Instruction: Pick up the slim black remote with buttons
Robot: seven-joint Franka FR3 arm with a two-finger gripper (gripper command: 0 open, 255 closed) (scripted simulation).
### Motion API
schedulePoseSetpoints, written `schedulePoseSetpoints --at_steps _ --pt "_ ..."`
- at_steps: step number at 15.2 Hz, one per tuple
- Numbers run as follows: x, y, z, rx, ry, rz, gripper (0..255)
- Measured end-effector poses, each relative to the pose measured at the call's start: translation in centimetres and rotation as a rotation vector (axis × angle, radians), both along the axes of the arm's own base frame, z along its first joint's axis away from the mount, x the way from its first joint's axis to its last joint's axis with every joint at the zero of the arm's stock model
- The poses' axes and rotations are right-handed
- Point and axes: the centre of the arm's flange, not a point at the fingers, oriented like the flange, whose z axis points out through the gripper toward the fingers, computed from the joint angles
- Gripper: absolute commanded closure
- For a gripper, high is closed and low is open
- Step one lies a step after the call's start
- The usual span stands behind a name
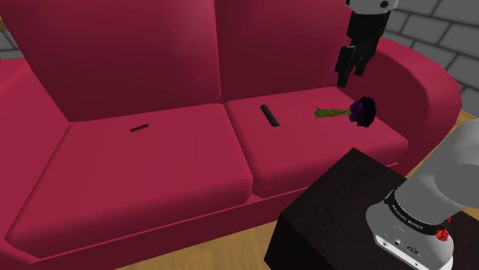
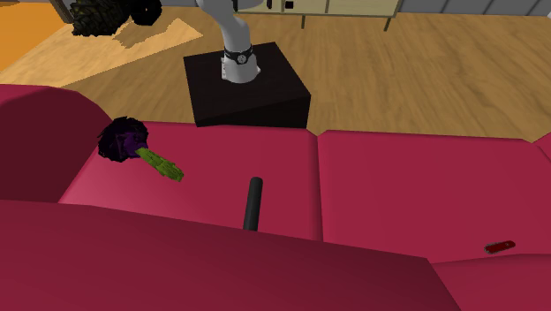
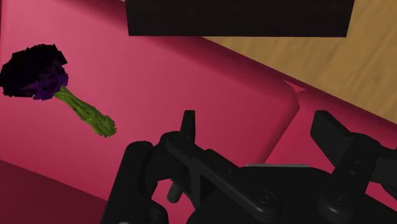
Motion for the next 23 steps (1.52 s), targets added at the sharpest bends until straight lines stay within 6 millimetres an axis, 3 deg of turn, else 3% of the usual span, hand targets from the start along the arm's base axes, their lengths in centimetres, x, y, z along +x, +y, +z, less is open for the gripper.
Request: schedulePoseSetpoints --at_steps 2,9,23 --pt "0.4 -0.1 -0.4 0.001 0.001 -0.005 0" --pt "7.2 -1.8 -5.6 0.02 0.019 -0.074 0" --pt "21.1 -6.6 -18.1 0.061 0.054 -0.223 0"
